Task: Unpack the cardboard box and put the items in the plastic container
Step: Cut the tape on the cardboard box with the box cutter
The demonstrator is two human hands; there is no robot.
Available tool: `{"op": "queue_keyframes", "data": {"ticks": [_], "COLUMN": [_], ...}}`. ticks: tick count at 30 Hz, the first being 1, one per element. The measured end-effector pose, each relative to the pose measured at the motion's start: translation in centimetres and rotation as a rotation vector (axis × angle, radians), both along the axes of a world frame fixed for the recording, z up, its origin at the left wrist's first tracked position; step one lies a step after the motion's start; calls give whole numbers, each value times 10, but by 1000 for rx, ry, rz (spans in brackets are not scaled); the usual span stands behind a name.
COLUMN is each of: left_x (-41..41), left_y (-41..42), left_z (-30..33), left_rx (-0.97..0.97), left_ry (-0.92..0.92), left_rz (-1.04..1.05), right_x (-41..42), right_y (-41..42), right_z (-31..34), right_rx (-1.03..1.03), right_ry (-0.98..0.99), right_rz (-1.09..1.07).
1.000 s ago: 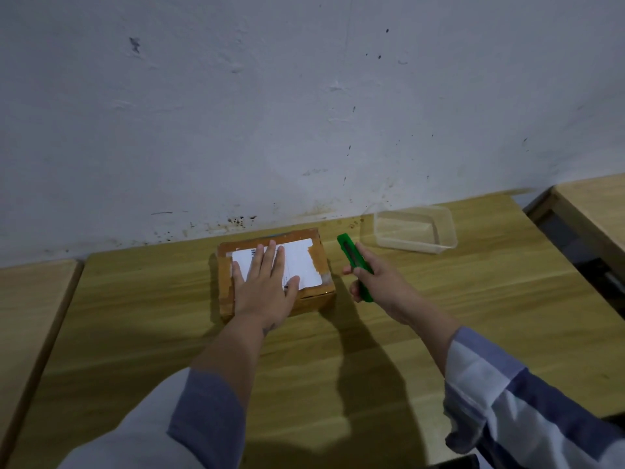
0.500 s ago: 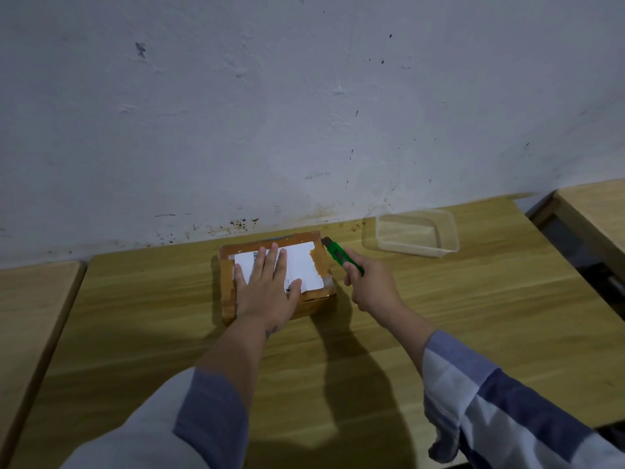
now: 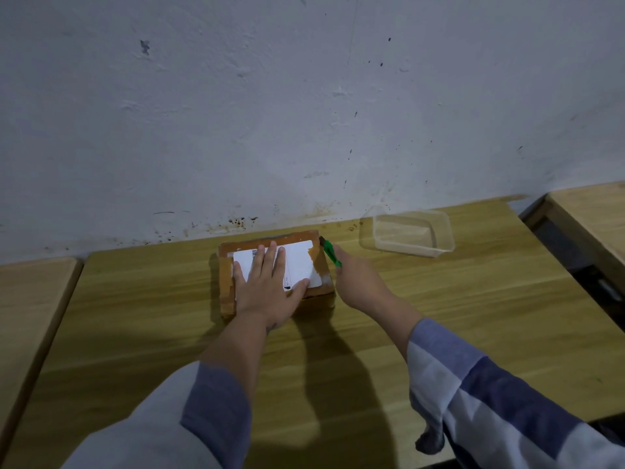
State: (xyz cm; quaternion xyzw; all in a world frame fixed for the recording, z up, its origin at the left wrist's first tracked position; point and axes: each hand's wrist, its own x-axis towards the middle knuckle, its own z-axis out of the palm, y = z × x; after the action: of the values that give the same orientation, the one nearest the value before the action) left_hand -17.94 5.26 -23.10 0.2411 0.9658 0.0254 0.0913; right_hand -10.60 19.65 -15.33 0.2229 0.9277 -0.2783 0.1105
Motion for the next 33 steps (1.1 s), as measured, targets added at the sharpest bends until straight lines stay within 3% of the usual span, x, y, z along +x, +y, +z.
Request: {"op": "queue_keyframes", "data": {"ticks": [9,14,33], "left_x": [1,0,1], "left_y": [0,1,0], "left_z": [0,0,1], "left_rx": [-6,-11,-21], "left_ry": [-5,-4,-11], "left_rz": [8,8,1], "right_x": [9,22,44], "right_y": [-1,-5,-22], "right_z": [-1,-3,-6], "right_rx": [85,-40,130], "right_ry": [25,80,-7], "right_rz": [17,-97,-57]}}
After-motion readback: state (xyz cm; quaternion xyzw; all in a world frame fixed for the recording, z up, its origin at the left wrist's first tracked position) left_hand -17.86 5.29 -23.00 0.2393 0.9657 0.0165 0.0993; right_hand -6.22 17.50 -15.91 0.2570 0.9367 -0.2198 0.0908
